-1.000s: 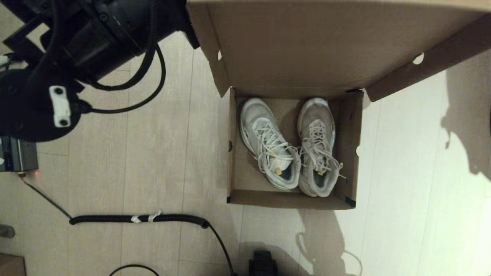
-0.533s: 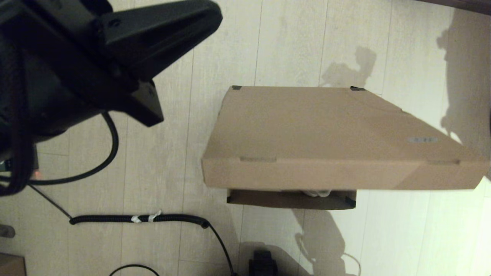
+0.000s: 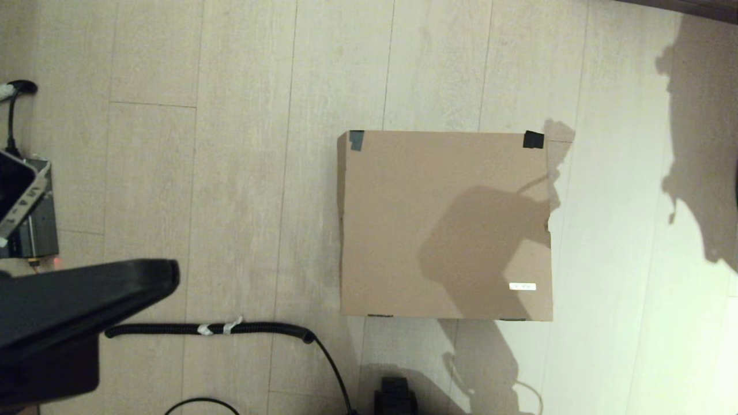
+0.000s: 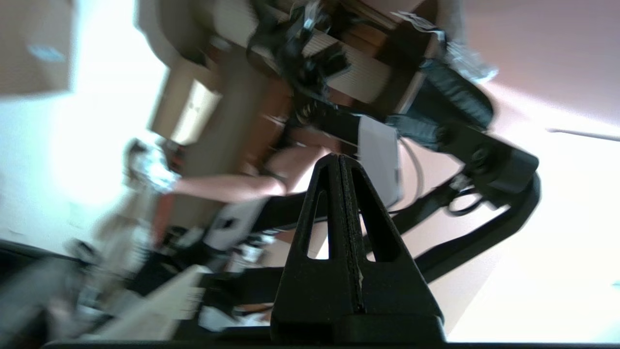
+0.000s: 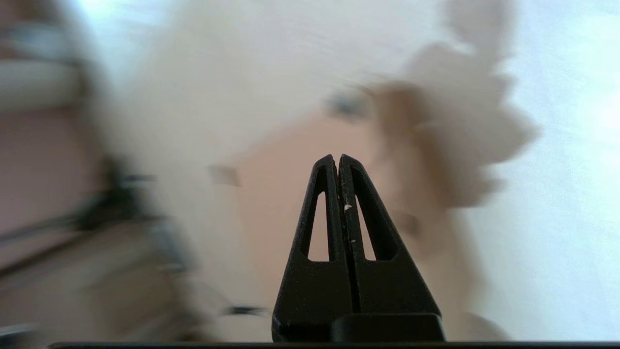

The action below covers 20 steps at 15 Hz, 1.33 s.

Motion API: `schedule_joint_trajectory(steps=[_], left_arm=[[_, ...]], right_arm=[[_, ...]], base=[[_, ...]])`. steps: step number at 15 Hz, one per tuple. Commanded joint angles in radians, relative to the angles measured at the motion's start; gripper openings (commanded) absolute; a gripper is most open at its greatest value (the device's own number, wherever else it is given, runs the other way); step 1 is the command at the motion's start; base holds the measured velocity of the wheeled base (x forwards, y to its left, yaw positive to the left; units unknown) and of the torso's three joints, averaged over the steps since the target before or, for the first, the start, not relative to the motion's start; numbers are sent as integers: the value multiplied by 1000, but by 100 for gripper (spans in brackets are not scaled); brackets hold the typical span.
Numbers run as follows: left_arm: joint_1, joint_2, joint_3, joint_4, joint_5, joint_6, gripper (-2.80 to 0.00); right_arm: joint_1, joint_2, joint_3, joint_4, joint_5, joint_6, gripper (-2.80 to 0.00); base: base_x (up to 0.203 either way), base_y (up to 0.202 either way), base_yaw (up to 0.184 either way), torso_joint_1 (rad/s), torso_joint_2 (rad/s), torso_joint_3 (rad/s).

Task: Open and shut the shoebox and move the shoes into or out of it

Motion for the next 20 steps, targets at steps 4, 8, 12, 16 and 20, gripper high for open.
schedule_joint_trajectory(steps=[4, 8, 12, 16, 20], left_arm=[[138, 17, 12, 148, 48, 387, -280], [355, -85, 142, 347, 440, 952, -280], [612, -401, 388, 415, 506, 980, -280], [699, -690, 498, 631, 514, 1016, -280], [607, -664, 506, 718, 520, 1164, -280]], right_arm=[[253, 79, 268, 10, -694, -779, -280], [413, -190, 482, 13, -818, -1004, -280], [448, -665, 616, 285, -748, -1043, -280], [467, -941, 641, 726, -832, -1064, -280], [634, -909, 642, 881, -883, -1058, -280]], base=[[0, 0, 0, 0, 0, 0], [0, 0, 0, 0, 0, 0], [0, 0, 0, 0, 0, 0], [0, 0, 0, 0, 0, 0], [0, 0, 0, 0, 0, 0]])
